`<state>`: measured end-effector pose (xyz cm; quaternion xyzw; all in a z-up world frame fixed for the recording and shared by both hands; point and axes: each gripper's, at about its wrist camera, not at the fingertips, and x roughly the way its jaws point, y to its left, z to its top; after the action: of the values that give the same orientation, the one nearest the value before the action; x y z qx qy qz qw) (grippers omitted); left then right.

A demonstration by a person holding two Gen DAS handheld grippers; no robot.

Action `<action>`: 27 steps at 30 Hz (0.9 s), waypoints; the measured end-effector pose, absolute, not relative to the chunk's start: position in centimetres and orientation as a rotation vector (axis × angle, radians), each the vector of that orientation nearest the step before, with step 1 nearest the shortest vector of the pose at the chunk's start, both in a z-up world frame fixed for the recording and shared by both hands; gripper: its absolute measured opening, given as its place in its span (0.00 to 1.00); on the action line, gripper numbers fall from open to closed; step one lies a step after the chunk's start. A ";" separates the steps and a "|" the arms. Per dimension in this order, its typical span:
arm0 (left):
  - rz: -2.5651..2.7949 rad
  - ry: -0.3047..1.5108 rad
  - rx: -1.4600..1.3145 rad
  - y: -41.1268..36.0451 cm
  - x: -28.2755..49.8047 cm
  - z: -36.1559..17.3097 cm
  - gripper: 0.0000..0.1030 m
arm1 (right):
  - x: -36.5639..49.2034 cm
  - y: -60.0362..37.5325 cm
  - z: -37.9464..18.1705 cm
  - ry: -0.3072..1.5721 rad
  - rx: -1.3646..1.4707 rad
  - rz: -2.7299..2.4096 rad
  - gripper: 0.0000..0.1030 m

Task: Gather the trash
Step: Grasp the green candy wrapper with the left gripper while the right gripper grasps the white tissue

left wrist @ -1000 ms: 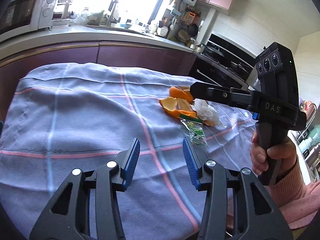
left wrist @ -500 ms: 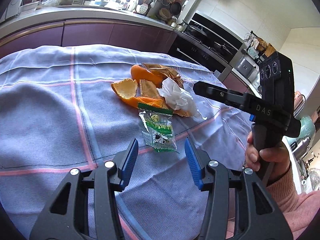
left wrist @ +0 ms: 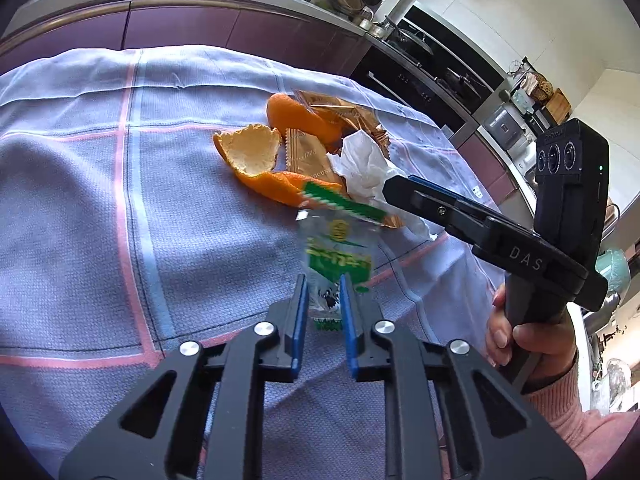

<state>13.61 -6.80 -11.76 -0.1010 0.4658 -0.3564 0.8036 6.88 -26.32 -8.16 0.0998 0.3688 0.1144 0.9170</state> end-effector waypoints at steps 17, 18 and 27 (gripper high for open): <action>-0.778 0.909 -0.269 -2.3 11.5 -9.4 0.02 | 5.4 -26.3 -6.2 0.716 0.230 0.281 0.18; -0.774 0.901 -0.276 -1.7 11.3 -9.2 0.02 | 5.2 -26.1 -5.9 0.709 0.228 0.294 0.18; -0.705 0.814 -0.308 4.1 8.9 -6.6 0.02 | 5.2 -21.2 -4.2 0.690 0.219 0.466 0.18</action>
<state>8.88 4.10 -6.62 -0.1459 0.3861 -0.3343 0.8473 5.21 -21.23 -4.16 0.1061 0.3343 0.2260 0.9088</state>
